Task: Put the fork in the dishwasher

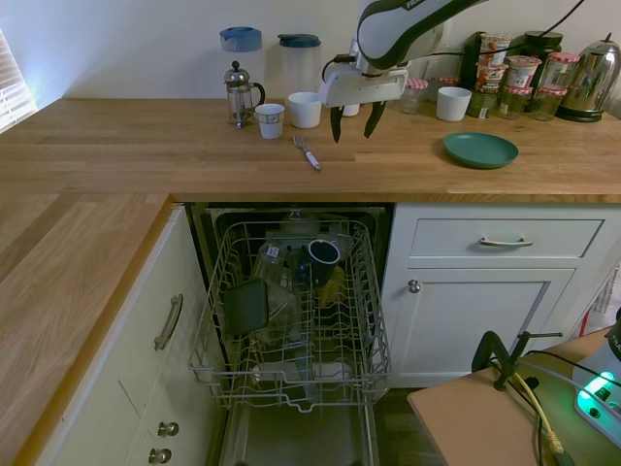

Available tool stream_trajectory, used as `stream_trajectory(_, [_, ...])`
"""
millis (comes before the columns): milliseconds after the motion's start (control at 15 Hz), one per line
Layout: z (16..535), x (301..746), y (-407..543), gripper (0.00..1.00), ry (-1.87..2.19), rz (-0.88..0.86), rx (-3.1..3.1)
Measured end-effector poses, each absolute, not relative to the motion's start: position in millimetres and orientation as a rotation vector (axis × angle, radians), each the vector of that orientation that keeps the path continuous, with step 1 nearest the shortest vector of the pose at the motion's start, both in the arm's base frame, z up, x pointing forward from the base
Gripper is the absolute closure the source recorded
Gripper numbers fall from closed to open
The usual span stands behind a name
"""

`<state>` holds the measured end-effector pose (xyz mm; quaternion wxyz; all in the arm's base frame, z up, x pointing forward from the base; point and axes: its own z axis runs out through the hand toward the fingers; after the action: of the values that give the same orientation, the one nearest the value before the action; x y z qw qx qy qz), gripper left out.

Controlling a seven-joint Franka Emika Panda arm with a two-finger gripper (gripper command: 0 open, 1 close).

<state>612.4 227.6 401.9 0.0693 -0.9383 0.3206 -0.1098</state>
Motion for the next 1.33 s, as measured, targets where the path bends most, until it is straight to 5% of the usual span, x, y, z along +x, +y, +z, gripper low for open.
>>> stream_trajectory(1333, [342.6, 701.1, 297.5, 0.00, 1.023, -0.240, -2.800])
